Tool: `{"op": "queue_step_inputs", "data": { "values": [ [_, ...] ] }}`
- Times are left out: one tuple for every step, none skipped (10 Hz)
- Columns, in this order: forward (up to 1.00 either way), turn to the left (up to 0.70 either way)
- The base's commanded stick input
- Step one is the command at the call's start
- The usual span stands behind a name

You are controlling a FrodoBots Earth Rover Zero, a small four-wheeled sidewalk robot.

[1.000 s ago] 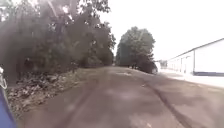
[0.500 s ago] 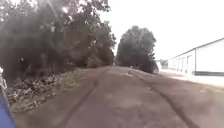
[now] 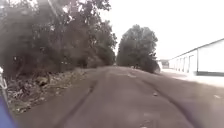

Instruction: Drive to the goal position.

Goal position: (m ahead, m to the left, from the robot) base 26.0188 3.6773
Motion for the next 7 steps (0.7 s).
{"op": "queue_step_inputs", "data": {
  "values": [
    [0.7,-0.01],
    [0.7,-0.01],
    [0.7,-0.01],
    [0.7,-0.01],
    [0.7,-0.01],
    [0.7,-0.01],
    [0.7,-0.01]
  ]
}}
